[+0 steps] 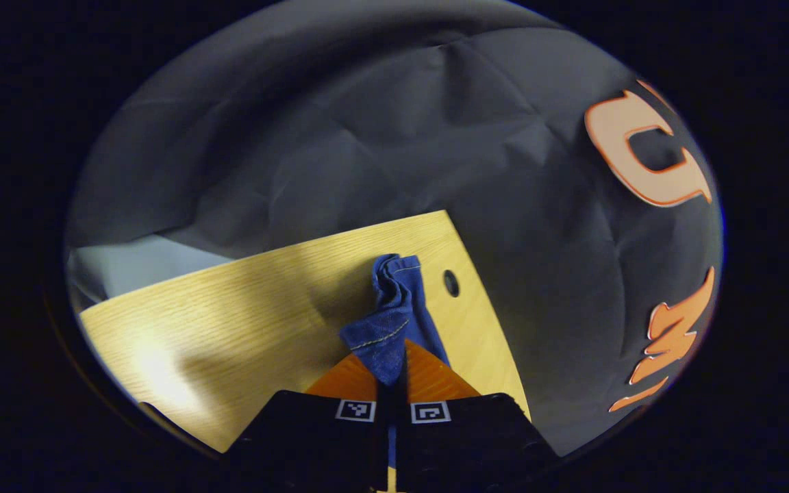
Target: Grasp the waist and the cuffs of the jeans and fold them to make the two legs overlap; first hold the waist and fold one-third of the jeans toward the cuffs, then hold the cuffs and fold the remaining one-third in the same direction to finish folding.
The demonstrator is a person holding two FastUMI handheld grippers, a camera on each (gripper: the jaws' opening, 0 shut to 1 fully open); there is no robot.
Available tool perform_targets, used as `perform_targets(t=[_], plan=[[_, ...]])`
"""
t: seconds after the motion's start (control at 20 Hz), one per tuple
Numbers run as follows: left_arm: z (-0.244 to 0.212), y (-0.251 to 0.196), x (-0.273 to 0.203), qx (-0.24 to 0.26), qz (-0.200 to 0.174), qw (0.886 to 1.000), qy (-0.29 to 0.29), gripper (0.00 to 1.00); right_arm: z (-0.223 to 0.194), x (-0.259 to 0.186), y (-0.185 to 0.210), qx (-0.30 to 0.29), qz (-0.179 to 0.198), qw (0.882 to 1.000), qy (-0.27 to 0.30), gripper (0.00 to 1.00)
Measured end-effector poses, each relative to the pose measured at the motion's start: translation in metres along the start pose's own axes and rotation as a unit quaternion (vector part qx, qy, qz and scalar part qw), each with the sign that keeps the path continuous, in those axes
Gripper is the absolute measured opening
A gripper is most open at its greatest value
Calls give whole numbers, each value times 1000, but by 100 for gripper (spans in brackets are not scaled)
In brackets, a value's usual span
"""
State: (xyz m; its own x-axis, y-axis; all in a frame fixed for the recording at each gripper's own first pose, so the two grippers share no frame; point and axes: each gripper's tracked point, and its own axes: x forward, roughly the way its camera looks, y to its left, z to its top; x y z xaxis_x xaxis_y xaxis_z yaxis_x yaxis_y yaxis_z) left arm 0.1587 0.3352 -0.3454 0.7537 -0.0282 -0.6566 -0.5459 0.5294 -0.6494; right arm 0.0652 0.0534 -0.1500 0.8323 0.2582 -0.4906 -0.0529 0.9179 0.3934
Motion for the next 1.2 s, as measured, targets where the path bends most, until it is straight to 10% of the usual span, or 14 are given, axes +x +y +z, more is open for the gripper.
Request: perform_targets(t=[0.5, 1.2], plan=[[-29, -159, -86, 139, -111, 983, -36, 4, 22, -8, -17, 0, 30, 999, -20, 94], [-199, -334, -119, 345, -221, 912, 26, 5, 58, -37, -57, -49, 13, 995, -87, 96]])
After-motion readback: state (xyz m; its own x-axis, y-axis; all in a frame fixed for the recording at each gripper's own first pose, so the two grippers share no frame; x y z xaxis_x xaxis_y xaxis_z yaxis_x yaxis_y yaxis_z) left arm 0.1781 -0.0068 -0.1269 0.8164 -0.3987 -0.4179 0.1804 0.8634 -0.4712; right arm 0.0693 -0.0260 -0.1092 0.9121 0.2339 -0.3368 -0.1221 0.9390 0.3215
